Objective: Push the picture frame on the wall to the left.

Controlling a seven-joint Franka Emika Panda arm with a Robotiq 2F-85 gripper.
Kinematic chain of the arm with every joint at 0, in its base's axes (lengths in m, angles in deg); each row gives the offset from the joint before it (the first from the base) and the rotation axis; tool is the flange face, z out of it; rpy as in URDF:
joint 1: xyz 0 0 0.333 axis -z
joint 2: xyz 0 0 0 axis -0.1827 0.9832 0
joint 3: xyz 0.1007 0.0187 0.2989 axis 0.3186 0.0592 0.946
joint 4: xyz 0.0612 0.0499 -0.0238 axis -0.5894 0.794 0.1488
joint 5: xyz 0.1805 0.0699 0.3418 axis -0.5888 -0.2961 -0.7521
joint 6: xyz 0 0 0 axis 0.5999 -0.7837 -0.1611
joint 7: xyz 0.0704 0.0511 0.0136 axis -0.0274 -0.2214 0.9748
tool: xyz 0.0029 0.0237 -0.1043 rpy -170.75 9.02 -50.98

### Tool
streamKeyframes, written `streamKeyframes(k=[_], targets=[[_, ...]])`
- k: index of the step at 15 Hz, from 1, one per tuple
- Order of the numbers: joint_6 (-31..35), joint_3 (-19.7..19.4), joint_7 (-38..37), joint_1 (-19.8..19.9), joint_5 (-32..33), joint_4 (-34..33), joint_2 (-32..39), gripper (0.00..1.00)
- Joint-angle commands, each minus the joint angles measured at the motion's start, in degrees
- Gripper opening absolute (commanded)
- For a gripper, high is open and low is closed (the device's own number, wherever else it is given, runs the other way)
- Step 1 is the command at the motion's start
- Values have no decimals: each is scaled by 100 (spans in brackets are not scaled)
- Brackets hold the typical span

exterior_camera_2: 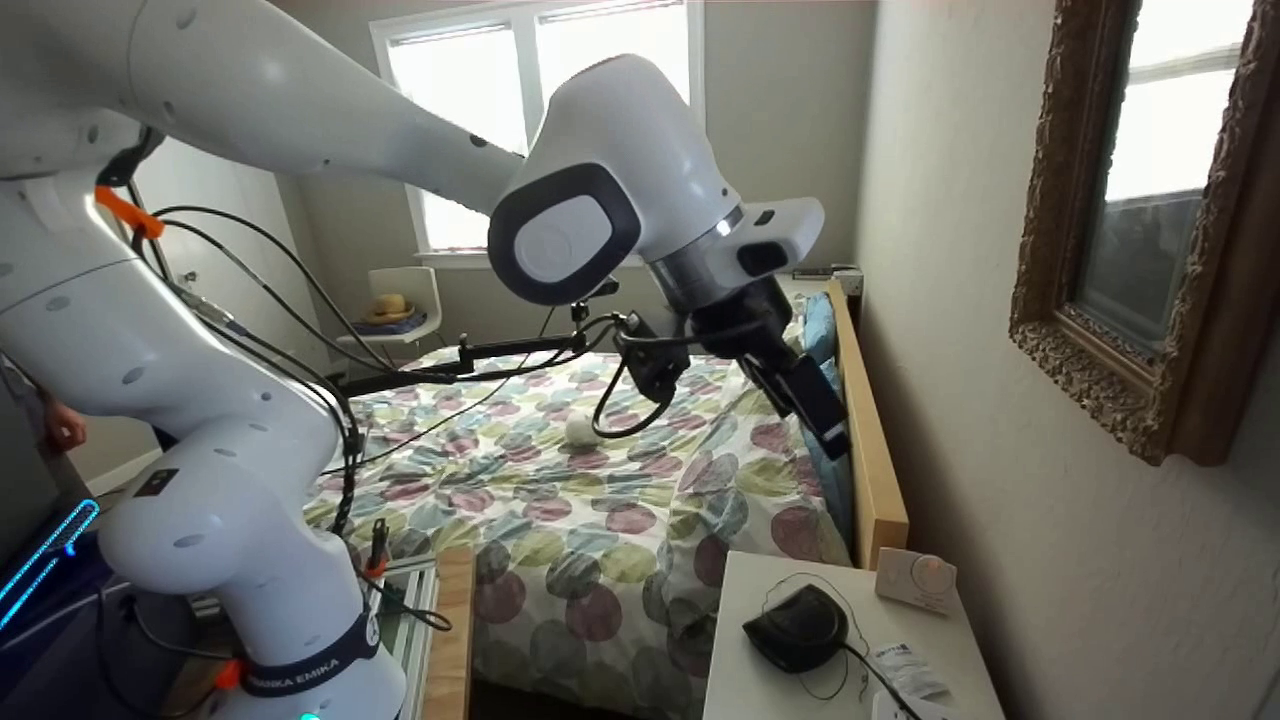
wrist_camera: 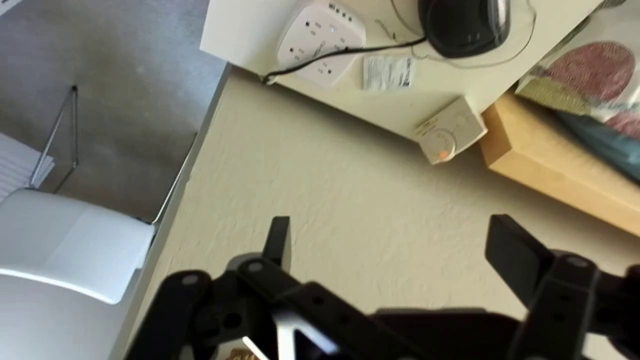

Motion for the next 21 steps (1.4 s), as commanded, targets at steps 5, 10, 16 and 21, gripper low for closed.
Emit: streamKeyframes(k=[5,10,16,21], targets=[[2054,973,-1380,905,481,-310,382,100],[1931,2592,-2943,2651,1415,-727,427,100],[1946,3068,-3689,3452,1289,-491,44,100],[1917,2641,-3316,2963,1095,-509,250,100]])
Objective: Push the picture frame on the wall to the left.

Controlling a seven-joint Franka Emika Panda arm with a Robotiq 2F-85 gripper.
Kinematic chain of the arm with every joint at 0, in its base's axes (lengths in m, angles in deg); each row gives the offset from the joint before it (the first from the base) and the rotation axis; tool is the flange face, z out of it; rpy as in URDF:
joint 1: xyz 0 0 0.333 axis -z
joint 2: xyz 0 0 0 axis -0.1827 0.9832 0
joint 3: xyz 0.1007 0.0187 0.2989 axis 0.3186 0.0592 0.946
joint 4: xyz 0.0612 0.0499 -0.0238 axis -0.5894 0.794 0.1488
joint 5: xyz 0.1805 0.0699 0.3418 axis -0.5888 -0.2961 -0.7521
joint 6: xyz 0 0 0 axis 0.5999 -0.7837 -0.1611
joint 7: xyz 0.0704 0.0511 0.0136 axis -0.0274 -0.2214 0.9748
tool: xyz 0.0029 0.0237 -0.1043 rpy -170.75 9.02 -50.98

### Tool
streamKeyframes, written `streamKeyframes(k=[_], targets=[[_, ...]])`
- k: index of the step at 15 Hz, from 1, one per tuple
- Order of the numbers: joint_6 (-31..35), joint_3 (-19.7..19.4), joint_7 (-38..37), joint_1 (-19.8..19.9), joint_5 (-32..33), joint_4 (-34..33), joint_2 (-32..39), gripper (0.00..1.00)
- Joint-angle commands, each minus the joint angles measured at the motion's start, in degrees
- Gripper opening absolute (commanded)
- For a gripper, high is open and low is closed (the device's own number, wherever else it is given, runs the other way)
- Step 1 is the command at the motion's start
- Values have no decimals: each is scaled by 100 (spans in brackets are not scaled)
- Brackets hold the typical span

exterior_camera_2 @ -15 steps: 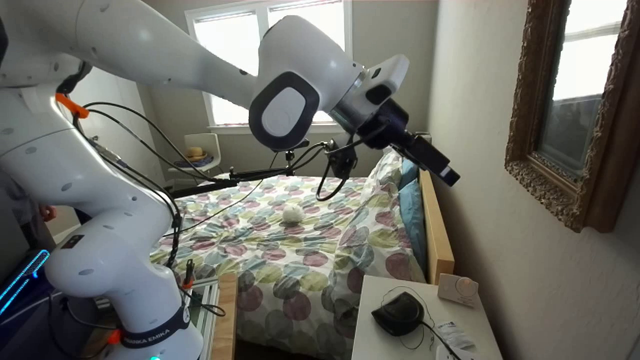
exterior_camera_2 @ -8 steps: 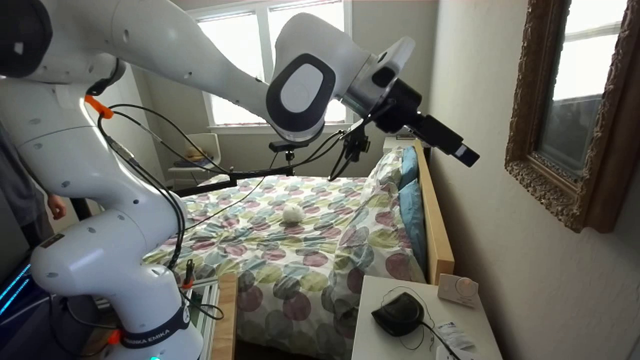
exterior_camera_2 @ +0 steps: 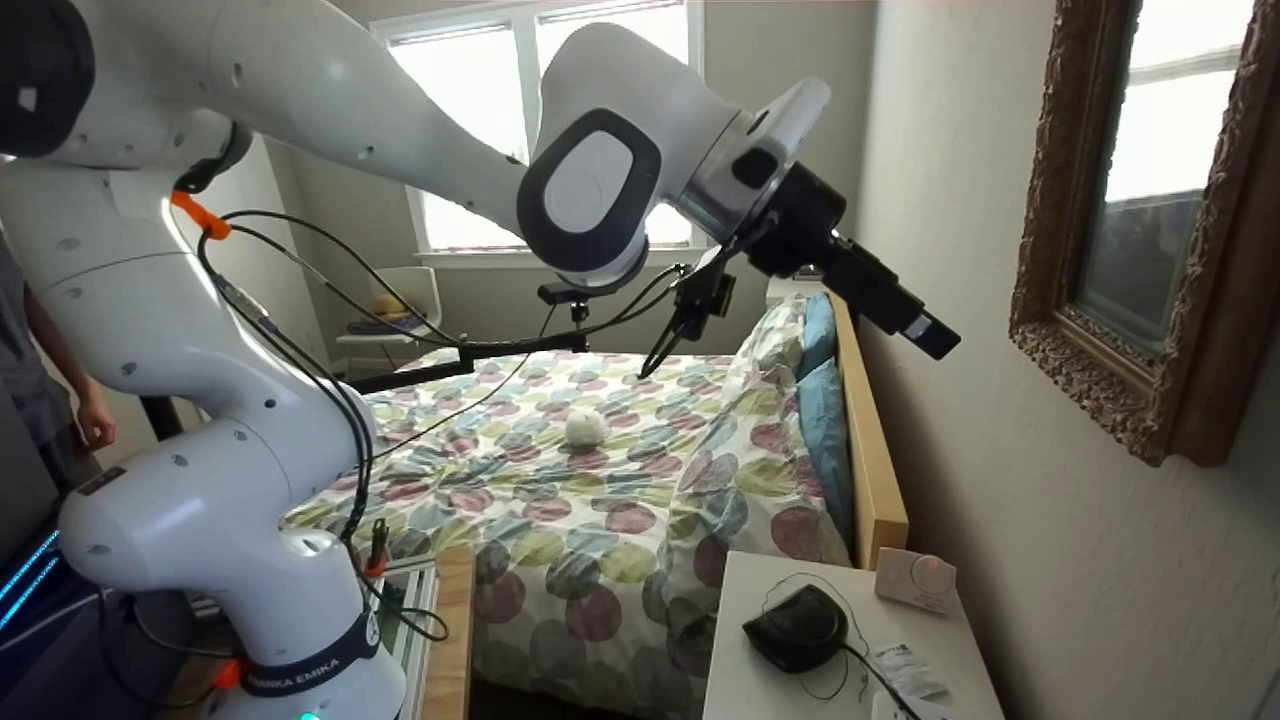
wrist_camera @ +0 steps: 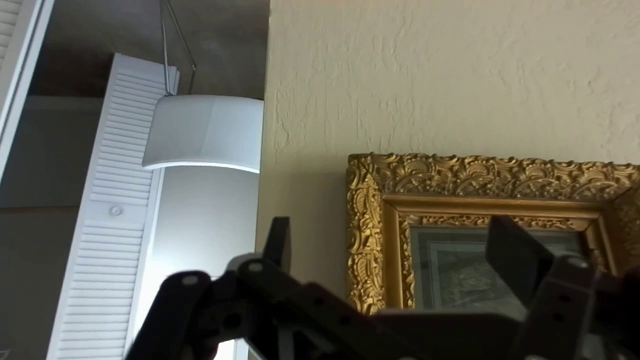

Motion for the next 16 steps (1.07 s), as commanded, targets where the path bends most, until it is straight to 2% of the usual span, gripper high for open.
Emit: streamKeyframes(k=[1,3,4,8,9,10,11,15,16], targets=[[0,-82,44,-117,-37,31,12,100],[42,-81,83,-177,-8,-19,212,100],[238,-216,319,-346,-61,-82,485,100],[868,-1023,1528,-1394,-620,-446,1625,100],[946,-1383,1682,-1772,-609,-573,1835,100],[1019,-1539,1837,-1893,-639,-725,2005,100],[1130,-1457,1975,-1753,-694,-841,2121,100],[1609,-1651,2006,-1579,-547,-1249,2328,100],[1732,-2078,2164,-1974,-774,-1296,2299,100]])
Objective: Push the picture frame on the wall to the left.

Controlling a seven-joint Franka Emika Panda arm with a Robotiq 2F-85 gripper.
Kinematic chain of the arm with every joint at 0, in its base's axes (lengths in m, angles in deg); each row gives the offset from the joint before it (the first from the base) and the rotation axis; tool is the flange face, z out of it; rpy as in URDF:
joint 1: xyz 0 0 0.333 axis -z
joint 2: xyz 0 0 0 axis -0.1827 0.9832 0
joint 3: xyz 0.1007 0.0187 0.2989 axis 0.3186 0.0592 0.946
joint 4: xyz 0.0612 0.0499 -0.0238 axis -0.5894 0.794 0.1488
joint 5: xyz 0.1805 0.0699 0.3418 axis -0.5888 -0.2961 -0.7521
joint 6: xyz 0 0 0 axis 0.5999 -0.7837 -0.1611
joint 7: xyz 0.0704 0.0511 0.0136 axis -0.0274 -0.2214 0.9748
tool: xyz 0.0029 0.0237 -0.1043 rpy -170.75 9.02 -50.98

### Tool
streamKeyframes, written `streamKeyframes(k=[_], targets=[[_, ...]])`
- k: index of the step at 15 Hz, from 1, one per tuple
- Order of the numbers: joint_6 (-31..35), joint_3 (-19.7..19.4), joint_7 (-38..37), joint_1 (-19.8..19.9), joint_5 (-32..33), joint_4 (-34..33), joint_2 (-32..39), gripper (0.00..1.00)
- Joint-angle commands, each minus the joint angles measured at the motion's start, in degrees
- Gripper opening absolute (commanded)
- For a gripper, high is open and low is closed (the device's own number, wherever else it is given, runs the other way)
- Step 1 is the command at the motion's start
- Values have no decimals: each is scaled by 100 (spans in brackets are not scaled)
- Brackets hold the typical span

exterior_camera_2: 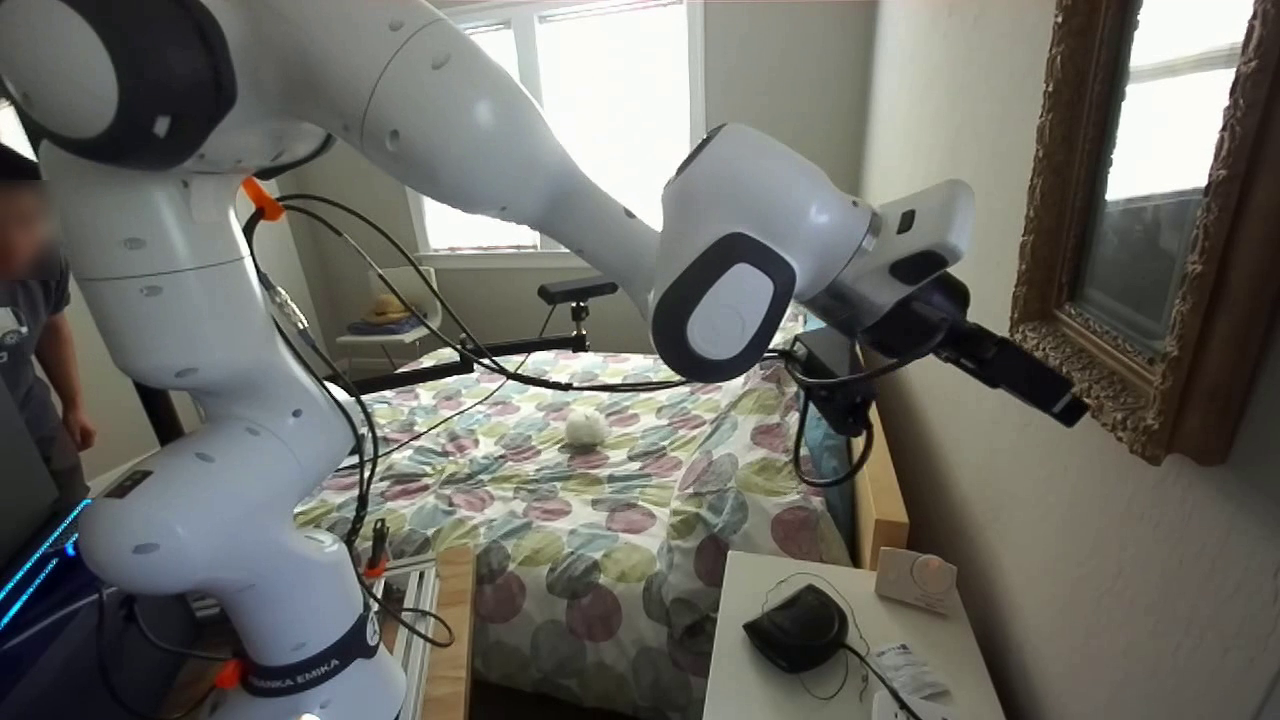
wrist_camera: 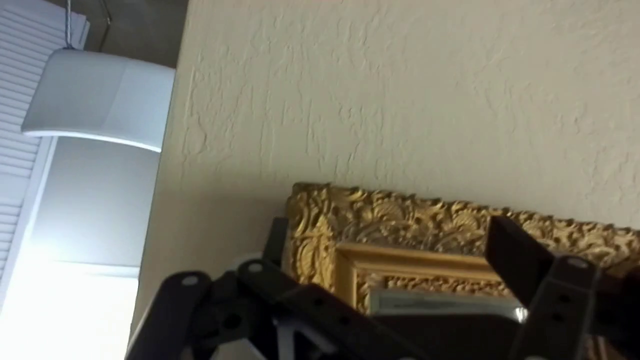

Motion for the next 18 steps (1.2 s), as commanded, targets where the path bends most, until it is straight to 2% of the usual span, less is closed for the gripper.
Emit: streamKeyframes(k=[1,6,14,18], targets=[[426,-574,295,-341,-305,-308,34,100],[721,-978,289,-543,-438,-410,-23,100],[717,-868,228,-1027,-575,-483,46,100],[816,-999,264,-993,-604,-563,73,100]])
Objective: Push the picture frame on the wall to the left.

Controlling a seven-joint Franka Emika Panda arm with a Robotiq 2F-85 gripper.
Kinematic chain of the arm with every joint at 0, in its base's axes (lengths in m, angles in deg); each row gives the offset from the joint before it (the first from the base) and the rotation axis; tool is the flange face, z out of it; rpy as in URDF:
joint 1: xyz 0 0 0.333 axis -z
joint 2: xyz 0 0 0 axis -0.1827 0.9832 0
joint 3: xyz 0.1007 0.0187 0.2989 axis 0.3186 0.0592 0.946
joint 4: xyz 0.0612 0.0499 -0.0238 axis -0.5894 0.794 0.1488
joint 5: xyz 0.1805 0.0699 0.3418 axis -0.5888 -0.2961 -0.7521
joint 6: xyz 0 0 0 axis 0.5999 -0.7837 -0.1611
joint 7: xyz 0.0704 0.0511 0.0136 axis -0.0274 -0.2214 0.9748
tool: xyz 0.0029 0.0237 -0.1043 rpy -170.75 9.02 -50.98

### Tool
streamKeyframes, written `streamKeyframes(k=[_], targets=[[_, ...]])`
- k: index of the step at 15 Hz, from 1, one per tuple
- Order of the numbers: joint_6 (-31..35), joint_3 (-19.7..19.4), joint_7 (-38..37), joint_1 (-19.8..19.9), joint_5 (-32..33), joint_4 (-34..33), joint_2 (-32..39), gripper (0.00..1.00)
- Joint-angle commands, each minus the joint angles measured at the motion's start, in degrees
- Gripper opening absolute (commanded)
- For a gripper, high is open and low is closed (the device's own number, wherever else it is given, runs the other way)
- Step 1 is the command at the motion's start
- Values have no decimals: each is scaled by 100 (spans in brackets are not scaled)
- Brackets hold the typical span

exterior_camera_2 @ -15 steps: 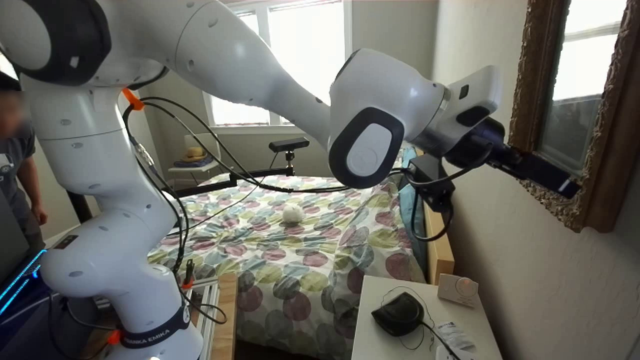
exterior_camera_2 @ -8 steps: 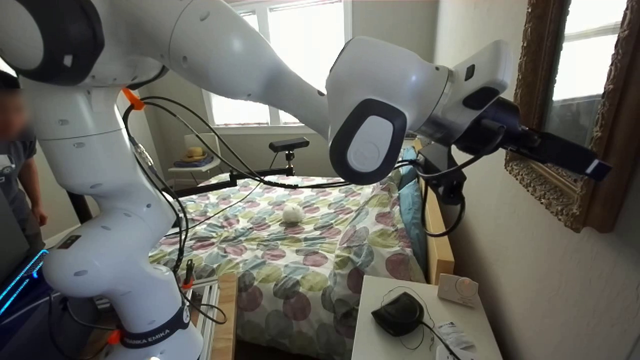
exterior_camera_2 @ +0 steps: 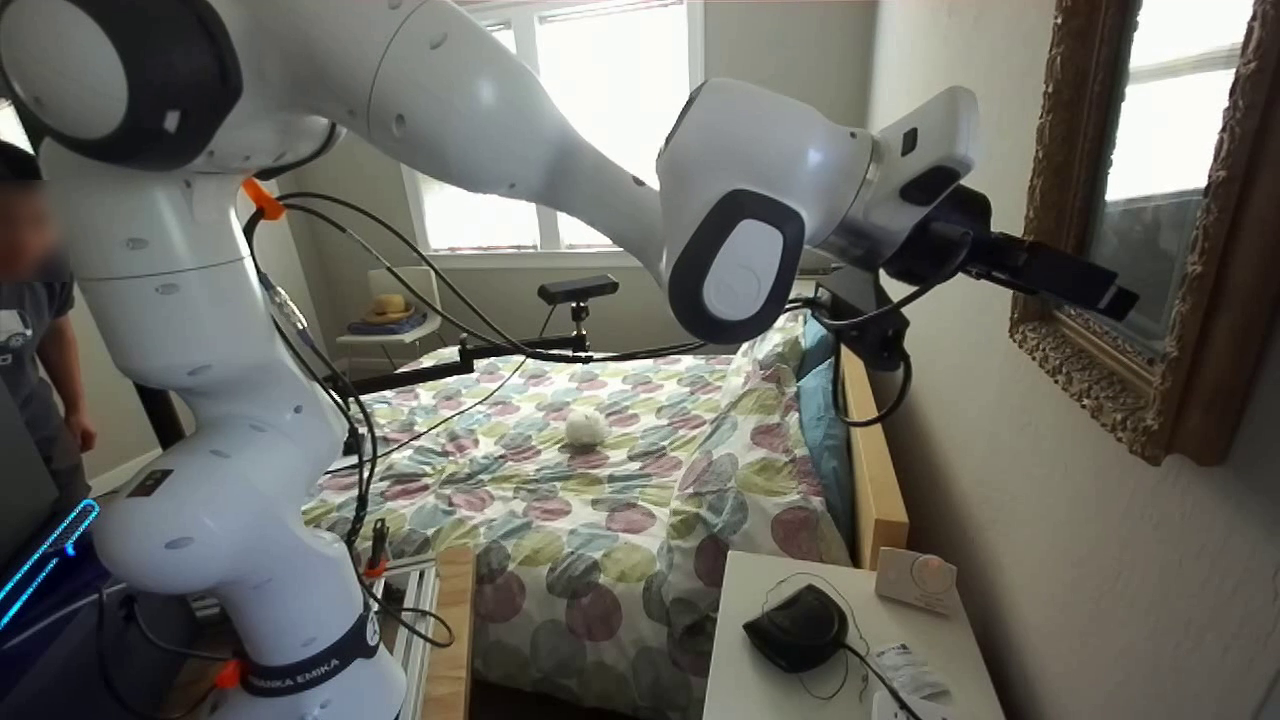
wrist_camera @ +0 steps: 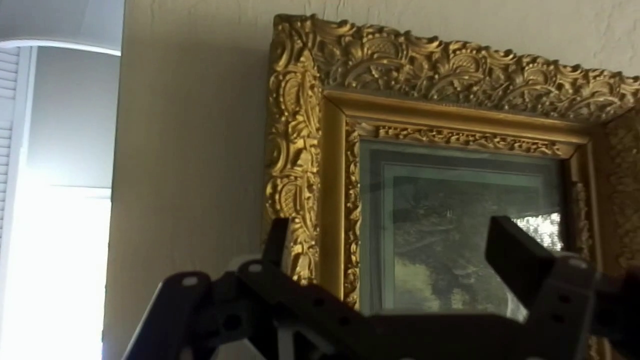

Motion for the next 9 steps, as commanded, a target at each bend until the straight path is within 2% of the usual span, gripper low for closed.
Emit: streamKeyframes(k=[1,4,9], targets=[[225,-242,172,121,-249,-189,138,100],[372,-446,187,235,-275,-288,232,100],[338,-476,137,239,-290,-299,241,100]])
